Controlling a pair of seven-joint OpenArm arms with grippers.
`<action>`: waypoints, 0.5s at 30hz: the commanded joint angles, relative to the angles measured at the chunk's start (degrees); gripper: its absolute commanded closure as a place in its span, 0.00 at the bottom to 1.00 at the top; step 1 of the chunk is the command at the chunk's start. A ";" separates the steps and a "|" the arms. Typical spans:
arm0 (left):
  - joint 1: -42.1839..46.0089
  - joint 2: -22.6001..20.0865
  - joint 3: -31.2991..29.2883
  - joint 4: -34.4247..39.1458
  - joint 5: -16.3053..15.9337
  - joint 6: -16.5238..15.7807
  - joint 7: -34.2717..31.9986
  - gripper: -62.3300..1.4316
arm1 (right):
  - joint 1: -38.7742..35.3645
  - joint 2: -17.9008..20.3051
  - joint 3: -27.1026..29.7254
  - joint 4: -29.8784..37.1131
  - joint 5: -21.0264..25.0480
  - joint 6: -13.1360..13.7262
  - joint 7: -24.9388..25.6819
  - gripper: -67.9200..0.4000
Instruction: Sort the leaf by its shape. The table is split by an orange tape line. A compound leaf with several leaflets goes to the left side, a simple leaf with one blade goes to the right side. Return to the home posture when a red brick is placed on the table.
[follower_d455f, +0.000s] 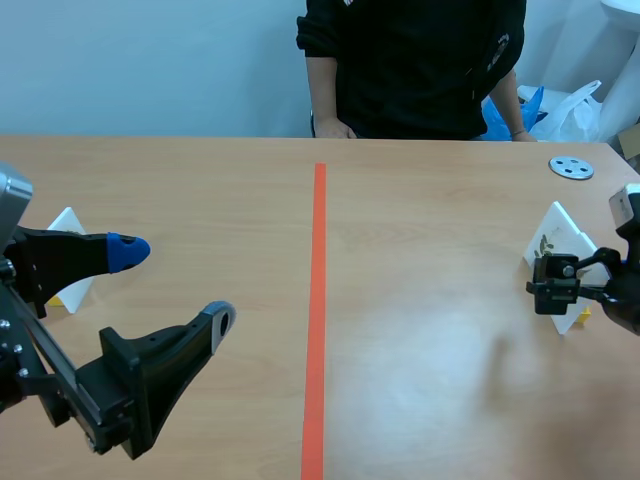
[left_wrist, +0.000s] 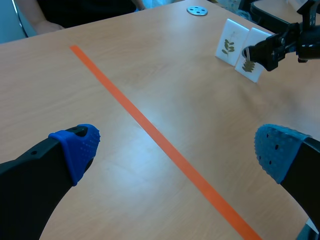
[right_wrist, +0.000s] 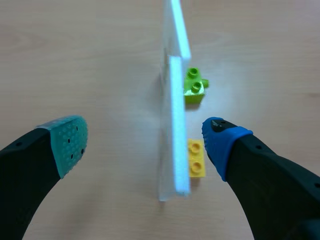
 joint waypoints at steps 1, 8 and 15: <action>-0.17 0.09 -0.46 0.24 -0.31 -0.04 -0.79 0.00 | -0.26 1.29 0.39 4.24 0.96 -0.02 0.17 0.30; -0.15 0.11 -0.55 0.24 -0.31 0.09 0.61 0.00 | -6.62 3.98 1.90 18.88 2.91 0.09 -4.83 0.30; -0.15 0.11 -0.55 0.24 -0.31 0.11 0.68 0.00 | -15.89 5.73 6.69 33.16 7.41 3.32 -6.29 0.29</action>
